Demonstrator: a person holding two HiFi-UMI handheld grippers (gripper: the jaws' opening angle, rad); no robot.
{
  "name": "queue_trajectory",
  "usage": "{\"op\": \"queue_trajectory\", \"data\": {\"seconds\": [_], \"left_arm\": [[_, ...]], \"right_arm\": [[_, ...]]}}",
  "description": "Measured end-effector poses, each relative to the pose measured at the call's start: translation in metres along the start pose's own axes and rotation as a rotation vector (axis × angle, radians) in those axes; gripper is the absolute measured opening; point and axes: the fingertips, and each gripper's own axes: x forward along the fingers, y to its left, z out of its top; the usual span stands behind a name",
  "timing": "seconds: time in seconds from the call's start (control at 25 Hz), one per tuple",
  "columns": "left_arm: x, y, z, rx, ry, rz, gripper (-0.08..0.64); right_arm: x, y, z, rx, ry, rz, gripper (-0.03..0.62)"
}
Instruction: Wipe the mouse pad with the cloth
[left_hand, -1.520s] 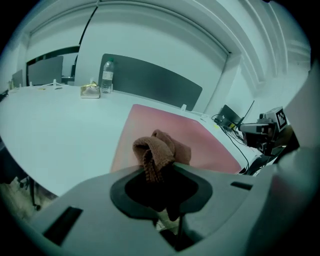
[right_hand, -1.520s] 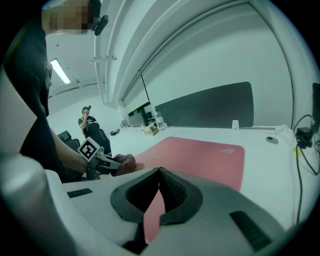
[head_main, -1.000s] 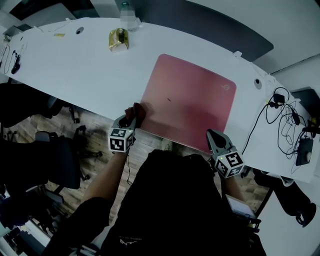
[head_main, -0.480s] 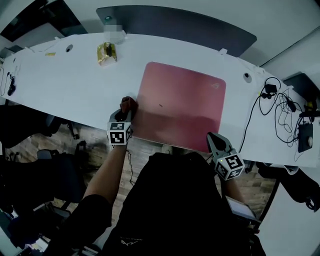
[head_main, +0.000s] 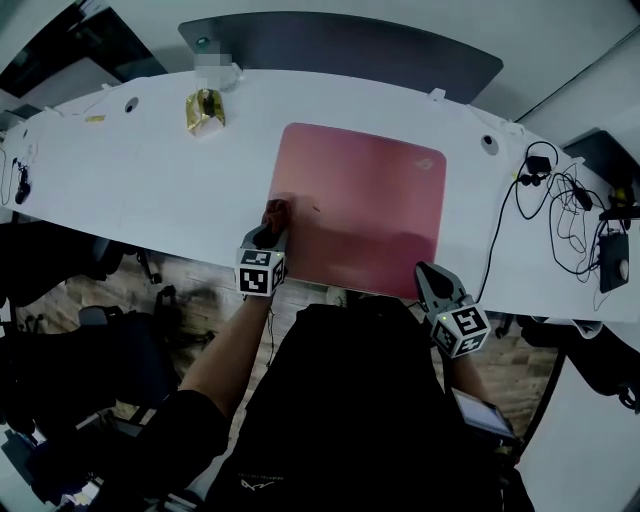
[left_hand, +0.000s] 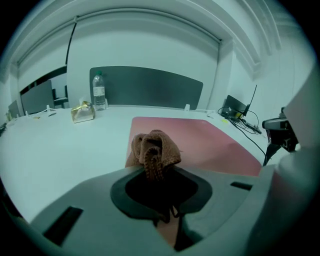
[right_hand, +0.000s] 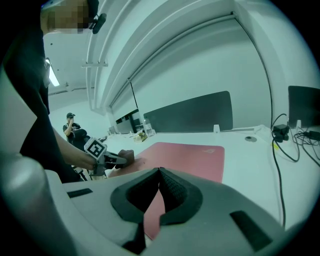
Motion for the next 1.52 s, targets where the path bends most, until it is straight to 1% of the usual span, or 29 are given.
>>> {"op": "queue_trajectory", "data": {"seconds": [0.32,0.48,0.6,0.76,1.08,1.32,1.52], "left_arm": [[0.015,-0.059,0.001,0.067,0.037,-0.116,0.072],[0.023,-0.091,0.002,0.083,0.065,-0.173,0.072],[0.026,-0.11,0.003,0.096,0.087,-0.21,0.072],[0.034,-0.138,0.003,0.135,0.106,-0.272,0.072],[0.049,-0.196,0.009,0.159,0.144,-0.397,0.072],[0.06,-0.239,0.008,0.211,0.188,-0.491,0.074],[0.067,-0.273,0.011,0.227,0.224,-0.559,0.074]], "right_arm": [[-0.004,-0.016,0.003,0.023,-0.021,-0.012,0.026],[-0.009,-0.023,0.001,0.041,-0.031,-0.019,0.025],[-0.014,-0.031,0.0,0.058,-0.039,-0.03,0.025],[-0.021,-0.041,-0.001,0.076,-0.049,-0.048,0.026],[-0.037,-0.057,-0.006,0.103,-0.057,-0.085,0.025],[-0.047,-0.07,-0.009,0.124,-0.06,-0.108,0.025],[-0.055,-0.083,-0.01,0.138,-0.063,-0.126,0.025]]}}
